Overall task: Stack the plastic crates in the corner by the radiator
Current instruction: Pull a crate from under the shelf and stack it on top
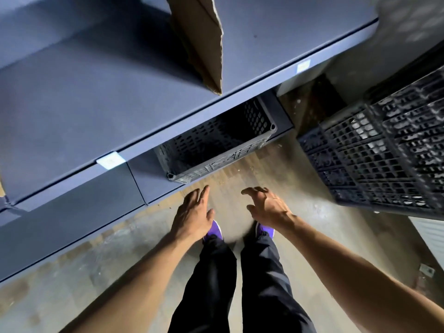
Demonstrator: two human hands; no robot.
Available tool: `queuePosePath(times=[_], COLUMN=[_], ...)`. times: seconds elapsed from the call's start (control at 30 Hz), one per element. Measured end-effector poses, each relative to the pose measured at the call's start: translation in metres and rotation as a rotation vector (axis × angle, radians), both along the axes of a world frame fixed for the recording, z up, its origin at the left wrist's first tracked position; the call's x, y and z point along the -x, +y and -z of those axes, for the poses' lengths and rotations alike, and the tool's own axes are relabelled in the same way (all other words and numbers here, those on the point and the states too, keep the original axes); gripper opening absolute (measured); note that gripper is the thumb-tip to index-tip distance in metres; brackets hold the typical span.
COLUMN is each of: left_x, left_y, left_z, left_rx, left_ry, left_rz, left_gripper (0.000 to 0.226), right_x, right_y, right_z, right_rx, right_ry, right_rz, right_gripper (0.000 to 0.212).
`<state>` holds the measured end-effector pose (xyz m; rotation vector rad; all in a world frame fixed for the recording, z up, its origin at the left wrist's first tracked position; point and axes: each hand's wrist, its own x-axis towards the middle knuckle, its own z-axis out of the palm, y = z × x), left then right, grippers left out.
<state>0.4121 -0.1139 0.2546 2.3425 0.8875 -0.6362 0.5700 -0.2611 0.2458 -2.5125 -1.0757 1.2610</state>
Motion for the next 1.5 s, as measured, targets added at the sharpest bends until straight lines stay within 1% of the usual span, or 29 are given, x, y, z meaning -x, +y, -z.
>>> queuePosePath(times=[0.33, 0.53, 0.6, 0.73, 0.8, 0.87, 0.93, 1.0, 1.07, 1.13, 1.2, 1.3, 1.33, 1.43, 1.5], left_x=[-0.042, -0.062, -0.071, -0.089, -0.098, -0.104, -0.108, -0.113, -0.120, -0.124, -0.123, -0.116, -0.113, -0.104, -0.101], left_y=[0.021, 0.043, 0.051, 0.053, 0.056, 0.061, 0.066, 0.073, 0.083, 0.091, 0.092, 0.088, 0.087, 0.089, 0.092], left_z=[0.093, 0.162, 0.180, 0.202, 0.206, 0.210, 0.216, 0.221, 0.225, 0.226, 0.222, 0.207, 0.201, 0.175, 0.154], left_rx=[-0.087, -0.229, -0.238, -0.299, -0.297, -0.254, -0.257, -0.260, -0.238, -0.221, -0.229, -0.294, -0.307, -0.334, -0.336], left_ry=[-0.009, -0.016, -0.023, -0.017, -0.026, -0.018, -0.004, 0.027, 0.084, 0.127, 0.134, 0.100, 0.084, 0.026, 0.009], left_rz=[-0.030, 0.000, -0.022, -0.059, -0.114, -0.164, -0.146, -0.123, -0.091, -0.012, 0.048, 0.043, 0.039, 0.057, 0.084], left_gripper=[0.071, 0.076, 0.076, 0.068, 0.056, 0.046, 0.042, 0.041, 0.043, 0.046, 0.047, 0.044, 0.043, 0.045, 0.044], right_x=[-0.042, -0.071, -0.082, -0.103, -0.111, -0.115, -0.117, -0.119, -0.125, -0.134, -0.141, -0.144, -0.143, -0.139, -0.139], right_y=[0.032, 0.037, 0.045, 0.067, 0.077, 0.087, 0.096, 0.107, 0.117, 0.125, 0.131, 0.131, 0.129, 0.121, 0.118], right_z=[0.092, 0.157, 0.170, 0.187, 0.192, 0.196, 0.202, 0.208, 0.215, 0.215, 0.210, 0.194, 0.187, 0.158, 0.135], right_rx=[-0.104, -0.174, -0.202, -0.235, -0.209, -0.147, -0.122, -0.139, -0.110, -0.027, 0.009, -0.008, -0.023, -0.164, -0.181], right_ry=[-0.085, -0.196, -0.248, -0.343, -0.388, -0.414, -0.434, -0.437, -0.406, -0.376, -0.328, -0.282, -0.294, -0.383, -0.347], right_rz=[-0.060, -0.153, -0.173, -0.250, -0.316, -0.379, -0.402, -0.389, -0.375, -0.370, -0.358, -0.374, -0.382, -0.423, -0.429], right_gripper=[0.052, 0.062, 0.067, 0.076, 0.075, 0.073, 0.064, 0.051, 0.039, 0.035, 0.037, 0.037, 0.035, 0.030, 0.028])
